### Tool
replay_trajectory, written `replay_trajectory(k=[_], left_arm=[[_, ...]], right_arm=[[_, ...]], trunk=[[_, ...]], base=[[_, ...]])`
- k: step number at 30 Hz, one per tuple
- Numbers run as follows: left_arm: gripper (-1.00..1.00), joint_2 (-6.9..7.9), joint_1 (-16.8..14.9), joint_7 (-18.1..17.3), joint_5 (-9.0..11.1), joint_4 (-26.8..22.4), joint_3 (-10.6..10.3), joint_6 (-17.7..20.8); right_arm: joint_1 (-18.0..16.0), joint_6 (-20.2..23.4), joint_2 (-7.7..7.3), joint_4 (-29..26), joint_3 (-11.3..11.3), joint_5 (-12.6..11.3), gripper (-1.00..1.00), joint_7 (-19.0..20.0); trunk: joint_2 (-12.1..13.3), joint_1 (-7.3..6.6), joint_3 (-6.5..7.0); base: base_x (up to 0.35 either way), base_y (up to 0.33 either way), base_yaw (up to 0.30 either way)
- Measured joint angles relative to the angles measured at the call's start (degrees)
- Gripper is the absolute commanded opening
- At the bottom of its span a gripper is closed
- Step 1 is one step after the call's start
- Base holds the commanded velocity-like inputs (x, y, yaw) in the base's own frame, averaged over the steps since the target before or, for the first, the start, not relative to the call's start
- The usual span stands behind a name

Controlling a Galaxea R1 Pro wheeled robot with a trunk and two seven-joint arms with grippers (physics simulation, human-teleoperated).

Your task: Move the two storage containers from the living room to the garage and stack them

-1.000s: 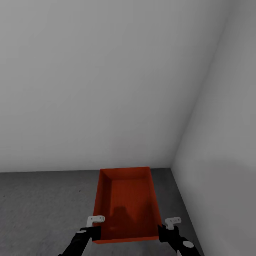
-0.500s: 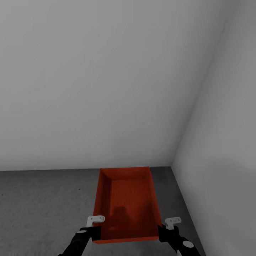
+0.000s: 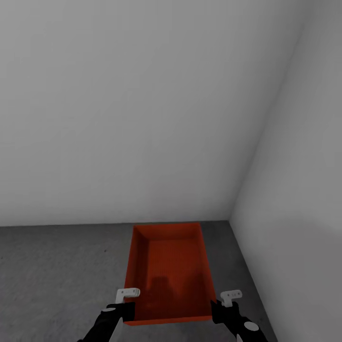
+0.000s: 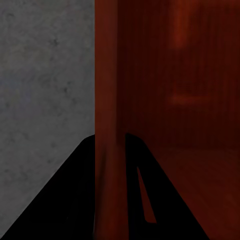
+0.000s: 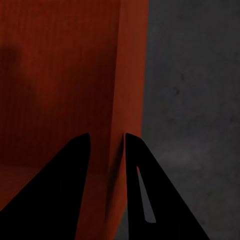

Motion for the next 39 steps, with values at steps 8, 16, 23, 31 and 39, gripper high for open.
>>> replay_trajectory(k=[8,16,23,31,39], left_arm=[[-1.00,0.00,0.0,0.0,0.0,0.0,0.0,0.0],[-1.00,-0.01,0.0,0.0,0.0,0.0,0.0,0.0],[-1.00,-0.01,0.0,0.0,0.0,0.0,0.0,0.0],[-1.00,-0.01,0.0,0.0,-0.1,0.0,0.0,0.0],[-1.00,-0.01,0.0,0.0,-0.1,0.0,0.0,0.0]], right_arm=[[0.0,0.0,0.00,0.0,0.0,0.0,-1.00,0.0],[0.0,0.0,0.00,0.0,0.0,0.0,-1.00,0.0],[0.0,0.0,0.00,0.0,0.0,0.0,-1.00,0.0],[0.0,0.0,0.00,0.0,0.0,0.0,-1.00,0.0],[0.0,0.0,0.00,0.0,0.0,0.0,-1.00,0.0]], trunk=[[-3.2,1.76,-1.58],[-5.6,3.08,-3.33],[-5.6,3.08,-3.92],[-5.6,3.08,-4.02],[-5.6,3.08,-4.03]], base=[[0.000,0.000,0.000],[0.000,0.000,0.000],[0.000,0.000,0.000],[0.000,0.000,0.000],[0.000,0.000,0.000]])
